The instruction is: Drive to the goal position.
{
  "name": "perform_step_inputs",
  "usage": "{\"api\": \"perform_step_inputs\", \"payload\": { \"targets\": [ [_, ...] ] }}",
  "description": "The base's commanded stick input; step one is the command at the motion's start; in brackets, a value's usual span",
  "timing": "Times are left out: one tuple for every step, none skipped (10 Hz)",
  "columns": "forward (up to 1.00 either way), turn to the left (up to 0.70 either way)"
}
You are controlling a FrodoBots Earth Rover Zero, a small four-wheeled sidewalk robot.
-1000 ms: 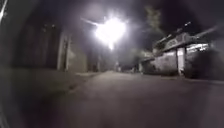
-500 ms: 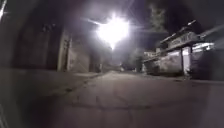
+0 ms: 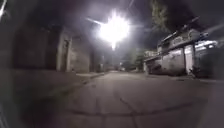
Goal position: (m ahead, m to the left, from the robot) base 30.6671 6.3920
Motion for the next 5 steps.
{"api": "perform_step_inputs", "payload": {
  "targets": [
    [0.70, -0.35],
    [0.70, -0.35],
    [0.70, -0.35],
    [0.70, -0.32],
    [0.70, -0.27]
  ]
}}
